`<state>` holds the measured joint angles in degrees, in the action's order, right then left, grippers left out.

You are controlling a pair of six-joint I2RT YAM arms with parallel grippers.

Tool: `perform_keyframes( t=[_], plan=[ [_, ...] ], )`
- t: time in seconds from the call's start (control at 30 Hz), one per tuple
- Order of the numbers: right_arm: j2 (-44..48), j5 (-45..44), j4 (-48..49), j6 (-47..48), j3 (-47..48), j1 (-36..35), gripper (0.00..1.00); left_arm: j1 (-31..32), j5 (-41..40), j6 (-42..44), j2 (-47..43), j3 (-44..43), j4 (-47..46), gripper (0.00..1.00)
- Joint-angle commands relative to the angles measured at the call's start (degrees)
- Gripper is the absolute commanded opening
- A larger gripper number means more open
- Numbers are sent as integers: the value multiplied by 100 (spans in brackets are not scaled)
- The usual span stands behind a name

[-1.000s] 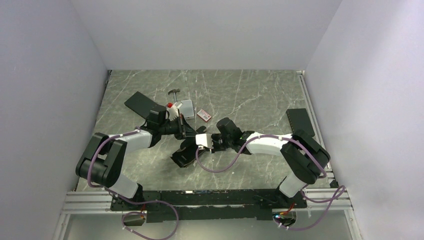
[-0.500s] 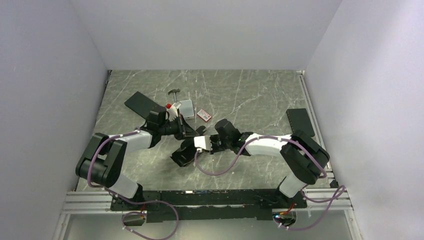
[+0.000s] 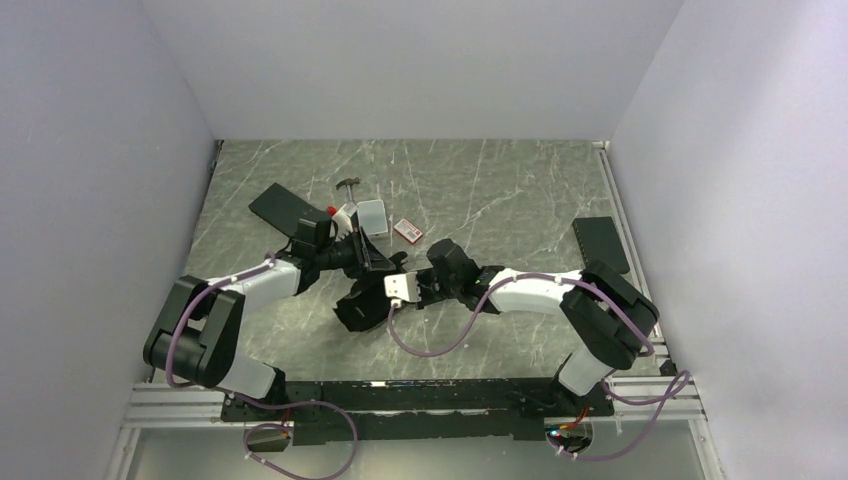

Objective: Fold the paper box
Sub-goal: Fold the paper box at the center of the board.

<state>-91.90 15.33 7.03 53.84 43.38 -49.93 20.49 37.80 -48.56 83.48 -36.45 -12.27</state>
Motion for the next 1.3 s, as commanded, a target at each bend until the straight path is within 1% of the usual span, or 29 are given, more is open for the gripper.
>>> perform_keyframes(
  t=[0.0,0.13,0.17,0.23,0.27,0.37,0.47,0.5,0.83,1.1,1.27],
  plan=[
    [182,119,387,60,57,-43,17,25,-368,241,-110,-168,541,31],
    [124,149,376,42,89,-43,16,25,-467,469,-139,-275,905,41],
    [108,158,370,34,106,-43,15,25,-501,522,-139,-314,997,42],
    [73,159,362,10,133,-43,14,23,-554,636,-148,-372,1147,40],
    [55,137,365,-15,167,-43,13,23,-569,677,-155,-404,1204,37],
    [20,21,394,-94,204,-43,7,25,-549,789,-117,-478,1218,24],
    [33,-55,429,-143,226,-43,1,25,-402,755,-17,-512,1203,5],
    [53,-64,445,-146,224,-43,0,25,-379,726,5,-505,1175,0],
    [313,-172,517,-206,225,-43,0,25,-560,389,-145,-313,943,0],
    [541,-250,539,-95,191,-30,0,25,-570,304,-87,-398,742,0],
    [674,95,248,-128,250,124,0,25,-553,397,-121,-564,577,0]
  ],
)
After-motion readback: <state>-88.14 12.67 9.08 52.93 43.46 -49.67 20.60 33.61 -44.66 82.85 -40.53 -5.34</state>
